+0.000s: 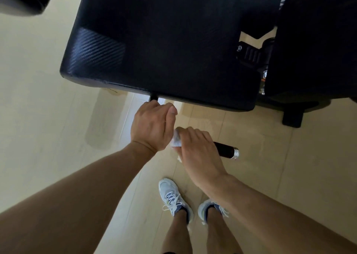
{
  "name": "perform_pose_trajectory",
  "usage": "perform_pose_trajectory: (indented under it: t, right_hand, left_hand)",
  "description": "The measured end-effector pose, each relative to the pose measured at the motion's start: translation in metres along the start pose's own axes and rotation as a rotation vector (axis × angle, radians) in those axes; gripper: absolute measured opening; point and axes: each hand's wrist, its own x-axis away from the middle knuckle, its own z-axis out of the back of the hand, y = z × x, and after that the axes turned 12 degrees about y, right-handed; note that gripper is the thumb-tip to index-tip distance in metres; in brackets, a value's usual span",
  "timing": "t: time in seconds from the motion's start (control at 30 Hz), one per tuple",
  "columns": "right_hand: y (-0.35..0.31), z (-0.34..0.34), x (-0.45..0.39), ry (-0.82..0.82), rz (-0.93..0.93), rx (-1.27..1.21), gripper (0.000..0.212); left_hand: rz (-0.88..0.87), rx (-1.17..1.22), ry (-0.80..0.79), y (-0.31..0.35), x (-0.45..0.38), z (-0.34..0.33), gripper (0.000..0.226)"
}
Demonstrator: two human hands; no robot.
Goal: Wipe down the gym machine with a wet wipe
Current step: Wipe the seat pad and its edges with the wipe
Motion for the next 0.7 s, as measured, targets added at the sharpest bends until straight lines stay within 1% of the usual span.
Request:
perform_pose_trajectory:
  t: [0.07,0.1,0.17,0.2,0.27,0.33,0.47,0.57,0.7]
  right_hand:
    - [-0.009,-0.001,-0.004,0.035,-0.020,-0.085,0.034]
    - [-0.006,0.000,-0.002,0.027,-0.033,-0.158,0.040]
    - [0.011,0.009,0.011,-0.034,-0.060,-0.314,0.058]
    - [0.021,0.013,0.017,-0.052,-0.083,-0.365,0.062]
    - [0.036,0.017,0.024,-0.030,-0.143,-0.423,0.058]
    - [0.035,0.014,0.019,0.019,-0.173,-0.459,0.050]
    - [0.009,0.006,-0.004,0.048,-0.121,-0.568,0.038]
    - [0.015,0.007,0.000,0.051,-0.103,-0.540,0.039]
    - [0.043,0.020,0.018,0.050,-0.204,-0.457,0.046]
  left_hand:
    - [0.000,-0.012,0.004,0.001,0.000,0.000,0.049]
    - [-0.002,-0.014,0.004,0.001,-0.001,0.000,0.048]
    - [-0.003,0.004,0.005,0.001,-0.001,0.000,0.048]
    - [-0.008,0.017,0.006,0.000,0.000,0.000,0.049]
    - [-0.016,0.037,0.006,0.000,0.000,0.000,0.051]
    - [-0.015,0.037,0.011,-0.001,0.000,0.000,0.053]
    - [-0.029,0.000,0.015,-0.001,0.001,-0.001,0.050]
    - [-0.030,0.014,0.007,-0.002,0.001,-0.001,0.053]
    - [-0.030,0.058,-0.005,-0.004,0.001,-0.002,0.063]
